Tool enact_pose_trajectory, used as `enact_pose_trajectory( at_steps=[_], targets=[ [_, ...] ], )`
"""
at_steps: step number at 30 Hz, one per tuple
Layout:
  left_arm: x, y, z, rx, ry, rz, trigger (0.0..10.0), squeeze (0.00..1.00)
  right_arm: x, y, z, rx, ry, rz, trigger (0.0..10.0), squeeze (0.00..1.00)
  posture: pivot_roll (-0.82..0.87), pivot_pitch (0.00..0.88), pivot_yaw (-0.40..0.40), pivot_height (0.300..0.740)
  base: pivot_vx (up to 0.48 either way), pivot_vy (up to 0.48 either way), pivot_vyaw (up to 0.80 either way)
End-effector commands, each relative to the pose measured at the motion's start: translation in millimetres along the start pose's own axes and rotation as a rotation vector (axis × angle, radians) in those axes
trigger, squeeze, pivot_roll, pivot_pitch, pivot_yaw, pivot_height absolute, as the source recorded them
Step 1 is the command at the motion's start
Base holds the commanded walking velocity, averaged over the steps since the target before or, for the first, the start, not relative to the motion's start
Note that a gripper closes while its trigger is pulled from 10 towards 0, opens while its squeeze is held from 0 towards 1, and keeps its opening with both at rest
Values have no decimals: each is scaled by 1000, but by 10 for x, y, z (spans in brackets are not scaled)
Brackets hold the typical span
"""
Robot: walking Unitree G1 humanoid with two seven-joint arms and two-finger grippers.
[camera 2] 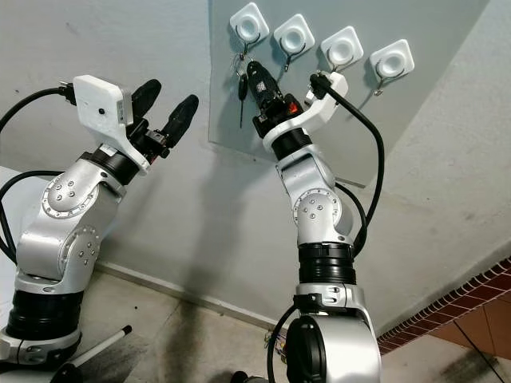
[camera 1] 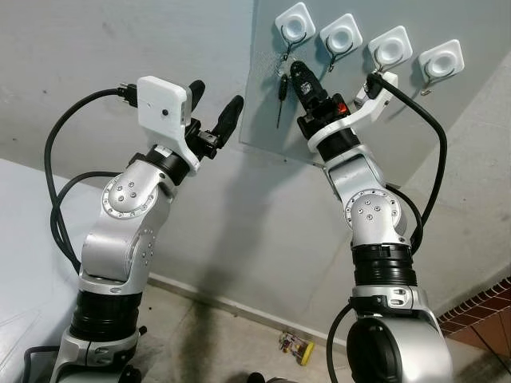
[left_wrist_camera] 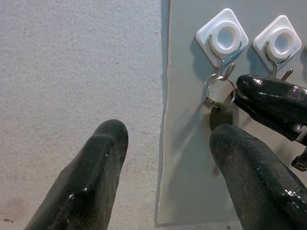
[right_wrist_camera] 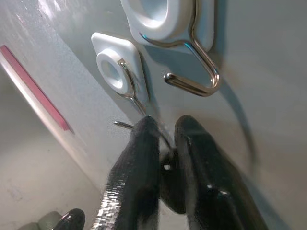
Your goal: Hang keys on a hook
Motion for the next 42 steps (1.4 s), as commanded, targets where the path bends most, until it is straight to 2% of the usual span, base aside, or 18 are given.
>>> enact_pose_trajectory(
  at_steps=[1, 7, 8, 9, 11, 16, 17, 20, 22, 30, 31, 32, 33, 34, 37, 38, 39, 42],
  targets=[
    [-7, -17, 77, -23, -2, -5, 10000, 0, 23, 21, 31, -6, 20, 19, 10000, 1000, -135, 93, -98, 740, 0, 0, 0],
    [-6, -5, 50, -17, -6, 10, 10000, 0, 36, 60, 1, 6, 94, 46, 10000, 1000, -137, 93, -100, 740, 0, 0, 0],
    [-4, 11, 17, -8, -10, 22, 10000, 0, 30, 92, -28, 25, 158, 58, 10000, 1000, -137, 94, -100, 740, 0, 0, 0],
    [-4, 11, 17, -8, -10, 22, 10000, 0, 30, 92, -28, 25, 158, 58, 10000, 1000, -137, 94, -100, 740, 0, 0, 0],
    [-8, 51, -68, 20, -14, 42, 10000, 0, -26, 163, -86, 55, 228, 57, 10000, 1000, -136, 95, -102, 740, 0, 0, 0],
    [-11, 66, -99, 30, -16, 50, 10000, 0, -49, 192, -109, 64, 252, 57, 10000, 1000, -136, 95, -102, 740, 0, 0, 0],
    [-13, 85, -138, 41, -11, 57, 10000, 0, -79, 230, -131, 76, 276, 51, 10000, 1000, -136, 96, -102, 740, 0, 0, 0],
    [-35, 244, -451, 137, 37, 116, 10000, 0, -281, 443, -204, 122, 376, -11, 10000, 1000, -139, 96, -100, 740, 0, 0, 0],
    [-35, 265, -503, 152, 39, 129, 10000, 0, -322, 483, -214, 127, 385, -24, 10000, 1000, -139, 96, -100, 740, 0, 0, 0],
    [-112, 489, -1041, 307, 57, 177, 10000, 0, -780, 887, -372, 202, 476, -194, 10000, 1000, -154, 97, -86, 740, 0, 0, 0],
    [-130, 540, -1151, 338, 64, 182, 10000, 0, -858, 959, -398, 214, 486, -222, 10000, 765, -157, 96, -83, 740, 0, 0, 0],
    [-142, 574, -1220, 357, 68, 186, 10000, 0, -905, 1006, -415, 221, 493, -239, 10000, 765, -157, 96, -83, 740, 0, 0, 0],
    [-153, 614, -1302, 383, 79, 192, 10000, 0, -953, 1058, -434, 230, 502, -255, 10000, 0, -157, 96, -83, 740, 0, 0, 0],
    [-176, 671, -1418, 413, 89, 195, 10000, 0, -1035, 1140, -470, 250, 518, -282, 10000, 0, -161, 94, -78, 740, 0, 0, 0],
    [-210, 762, -1591, 462, 86, 202, 10000, 0, -1157, 1267, -535, 288, 555, -320, 10000, 0, -163, 93, -78, 740, 0, 0, 0],
    [-217, 791, -1641, 475, 112, 218, 10000, 0, -1205, 1314, -552, 299, 558, -340, 10000, 0, -163, 93, -78, 740, 0, 0, 0],
    [-243, 876, -1783, 512, 164, 237, 10000, 0, -1340, 1462, -610, 341, 573, -393, 10000, 0, -163, 93, -78, 740, 0, 0, 0],
    [-302, 969, -1941, 566, 131, 219, 10000, 0, -1488, 1647, -674, 397, 609, -452, 10000, 0, -167, 85, -76, 740, 0, 0, 0]
  ],
)
Point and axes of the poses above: a point about 5 cm out from each wrist's last joint towards the gripper, its own y axis pointing back from the gripper into the wrist, its own z axis along the axis of the wrist's last joint, x = y × z, the point moved 4 cm from there along -y, pointing out of the wrist towards the gripper, and after that the axes turned 12 degrees about -y, right-handed, at the moved point
